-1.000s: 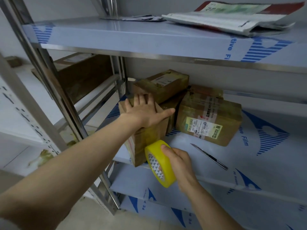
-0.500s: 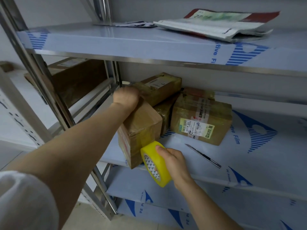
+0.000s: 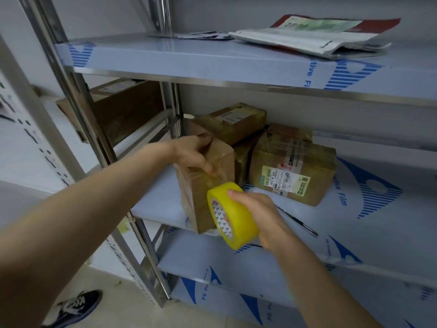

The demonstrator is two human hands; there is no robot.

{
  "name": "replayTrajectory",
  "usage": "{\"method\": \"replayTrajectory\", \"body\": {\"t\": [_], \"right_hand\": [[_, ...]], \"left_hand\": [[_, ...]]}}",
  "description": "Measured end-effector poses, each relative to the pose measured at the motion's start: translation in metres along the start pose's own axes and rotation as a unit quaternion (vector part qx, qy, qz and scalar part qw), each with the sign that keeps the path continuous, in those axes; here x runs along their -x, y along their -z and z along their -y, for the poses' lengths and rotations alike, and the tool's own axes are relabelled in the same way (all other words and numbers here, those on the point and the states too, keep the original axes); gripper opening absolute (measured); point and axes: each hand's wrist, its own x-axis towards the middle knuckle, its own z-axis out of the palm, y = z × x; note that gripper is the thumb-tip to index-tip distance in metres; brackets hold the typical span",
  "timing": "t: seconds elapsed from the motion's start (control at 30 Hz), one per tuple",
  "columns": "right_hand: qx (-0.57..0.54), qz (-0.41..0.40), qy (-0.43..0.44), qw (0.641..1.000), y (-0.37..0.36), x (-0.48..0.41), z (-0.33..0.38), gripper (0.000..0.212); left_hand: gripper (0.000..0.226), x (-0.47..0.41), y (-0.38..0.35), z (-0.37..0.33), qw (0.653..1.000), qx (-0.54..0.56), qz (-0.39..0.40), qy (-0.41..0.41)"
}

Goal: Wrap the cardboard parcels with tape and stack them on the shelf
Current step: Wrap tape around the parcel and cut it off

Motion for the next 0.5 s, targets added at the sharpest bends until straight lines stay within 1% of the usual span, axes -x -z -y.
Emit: {"method": "replayTrajectory", "body": {"t": [0.07, 0.13, 0.17, 0.2, 0.23, 0.27, 0.33, 0.37, 0.4, 0.47, 0.5], "right_hand": [[-0.001, 0.065, 0.047, 0.997, 0.011, 0.015, 0.026, 0.013], [0.002, 0.136, 0.096, 0.986, 0.017, 0.022, 0.051, 0.012], [0.008, 0.155, 0.109, 0.982, 0.016, 0.019, 0.06, 0.013], [0.015, 0.156, 0.114, 0.981, 0.013, 0.014, 0.066, 0.015], [0.017, 0.141, 0.113, 0.983, 0.007, 0.006, 0.071, 0.015], [0.015, 0.115, 0.112, 0.987, -0.001, -0.004, 0.073, 0.014], [0.02, 0.054, 0.12, 0.991, -0.02, -0.027, 0.076, 0.021], [0.028, 0.029, 0.122, 0.992, -0.029, -0.039, 0.077, 0.028], [0.035, 0.011, 0.119, 0.992, -0.038, -0.05, 0.078, 0.034], [0.043, 0.007, 0.106, 0.993, -0.053, -0.068, 0.076, 0.04], [0.048, 0.016, 0.099, 0.994, -0.058, -0.074, 0.073, 0.039]], "left_hand": [[0.091, 0.008, 0.011, 0.005, 0.989, 0.137, 0.039, 0.029], [0.08, 0.013, 0.014, 0.014, 0.968, 0.236, 0.055, 0.066], [0.073, 0.014, 0.012, 0.019, 0.958, 0.271, 0.053, 0.075], [0.063, 0.013, 0.006, 0.023, 0.948, 0.305, 0.046, 0.081], [0.049, 0.011, -0.001, 0.027, 0.935, 0.343, 0.024, 0.086], [0.037, 0.007, -0.011, 0.032, 0.92, 0.381, -0.017, 0.094], [0.021, -0.005, -0.031, 0.041, 0.886, 0.426, -0.128, 0.129], [0.018, -0.01, -0.041, 0.044, 0.866, 0.444, -0.176, 0.15], [0.016, -0.015, -0.049, 0.047, 0.842, 0.469, -0.206, 0.17], [0.022, -0.026, -0.064, 0.054, 0.793, 0.523, -0.235, 0.205], [0.027, -0.032, -0.068, 0.057, 0.779, 0.534, -0.246, 0.218]]}}
